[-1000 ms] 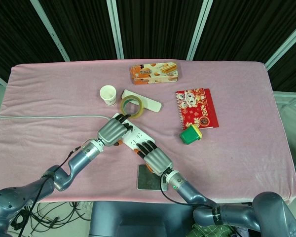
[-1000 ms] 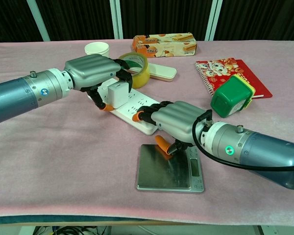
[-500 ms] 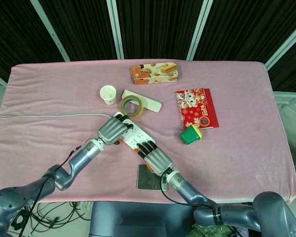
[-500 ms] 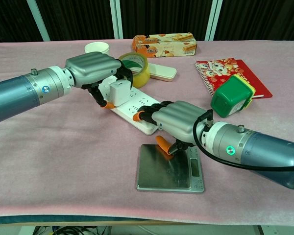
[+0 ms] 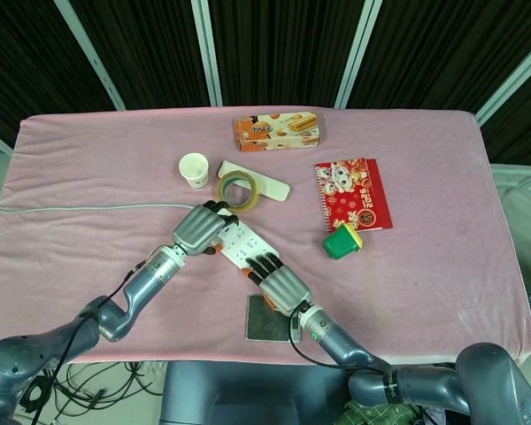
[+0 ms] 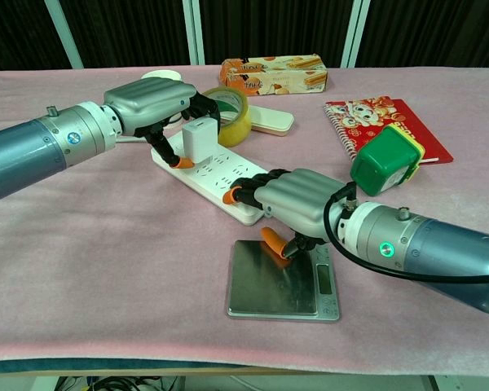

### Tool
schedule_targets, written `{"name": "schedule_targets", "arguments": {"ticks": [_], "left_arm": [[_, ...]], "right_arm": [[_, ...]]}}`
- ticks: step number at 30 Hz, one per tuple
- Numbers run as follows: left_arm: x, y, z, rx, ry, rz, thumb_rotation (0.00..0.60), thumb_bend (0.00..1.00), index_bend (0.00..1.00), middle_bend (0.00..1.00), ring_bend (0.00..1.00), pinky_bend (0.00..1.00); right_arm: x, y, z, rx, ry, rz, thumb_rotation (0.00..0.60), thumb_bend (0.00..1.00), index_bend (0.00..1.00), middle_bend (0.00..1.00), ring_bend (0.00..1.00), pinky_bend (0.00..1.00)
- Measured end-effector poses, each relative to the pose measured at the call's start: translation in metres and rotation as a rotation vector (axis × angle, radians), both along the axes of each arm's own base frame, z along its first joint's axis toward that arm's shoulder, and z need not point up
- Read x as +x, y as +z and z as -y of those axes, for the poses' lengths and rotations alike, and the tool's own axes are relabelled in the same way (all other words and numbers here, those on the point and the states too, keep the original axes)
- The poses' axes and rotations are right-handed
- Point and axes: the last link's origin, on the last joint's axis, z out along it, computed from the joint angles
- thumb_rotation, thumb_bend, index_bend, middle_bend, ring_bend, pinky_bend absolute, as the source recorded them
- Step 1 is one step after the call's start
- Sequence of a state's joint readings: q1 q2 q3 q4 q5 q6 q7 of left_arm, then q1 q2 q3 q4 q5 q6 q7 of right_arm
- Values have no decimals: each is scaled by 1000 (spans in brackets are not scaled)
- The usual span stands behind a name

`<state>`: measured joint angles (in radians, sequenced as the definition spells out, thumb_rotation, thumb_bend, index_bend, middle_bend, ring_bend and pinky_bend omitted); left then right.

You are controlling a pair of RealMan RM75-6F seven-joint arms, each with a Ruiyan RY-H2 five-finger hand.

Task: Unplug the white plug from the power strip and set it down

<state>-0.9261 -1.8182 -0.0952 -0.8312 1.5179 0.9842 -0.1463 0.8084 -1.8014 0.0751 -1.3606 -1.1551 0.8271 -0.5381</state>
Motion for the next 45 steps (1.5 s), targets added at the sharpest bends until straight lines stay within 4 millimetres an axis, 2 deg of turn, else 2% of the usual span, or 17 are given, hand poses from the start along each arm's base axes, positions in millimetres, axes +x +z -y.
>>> {"name": "schedule_targets", "arguments": {"ticks": [8, 16, 20, 26, 31, 36, 39, 41, 43, 45], "left_arm": [[3, 12, -2, 12, 2, 53, 600, 641, 597, 589, 210, 316], [-7, 52, -1, 49, -22, 21, 600, 635, 587, 587, 210, 316], [-23, 75, 11, 46, 0, 6, 600, 630, 578, 582, 210, 316], [-69, 110, 49, 26, 94, -16, 600, 615, 558, 565, 202, 304], [-113, 118, 85, 4, 183, -64, 600, 558, 532, 529, 174, 290], [-148, 117, 106, -1, 256, -102, 600, 459, 443, 404, 117, 244], [-162, 115, 111, 0, 282, -128, 600, 220, 339, 284, 71, 217], [-169, 115, 112, 8, 290, -153, 600, 73, 265, 175, 21, 151], [-174, 113, 114, 22, 288, -188, 600, 16, 224, 92, 0, 71], [-178, 112, 115, 42, 284, -222, 600, 0, 183, 27, 0, 11]], "right_arm": [[-1, 1, 1, -7, -3, -4, 600, 591, 211, 245, 250, 162], [6, 9, 8, -50, -11, 37, 600, 585, 198, 180, 198, 141], [14, 22, 17, -105, -19, 88, 600, 568, 153, 153, 156, 118], [15, 65, 35, -215, -45, 151, 600, 533, 149, 146, 154, 116], [-2, 109, 47, -310, -75, 146, 600, 512, 149, 144, 153, 114], [-30, 149, 51, -389, -118, 103, 600, 491, 147, 144, 153, 104], [-51, 170, 49, -425, -158, 75, 600, 426, 89, 127, 145, 84], [-65, 180, 47, -441, -188, 63, 600, 356, 25, 80, 121, 66], [-83, 190, 42, -453, -225, 48, 600, 297, 0, 26, 94, 60], [-100, 197, 35, -461, -261, 30, 600, 263, 0, 1, 79, 60]]}}
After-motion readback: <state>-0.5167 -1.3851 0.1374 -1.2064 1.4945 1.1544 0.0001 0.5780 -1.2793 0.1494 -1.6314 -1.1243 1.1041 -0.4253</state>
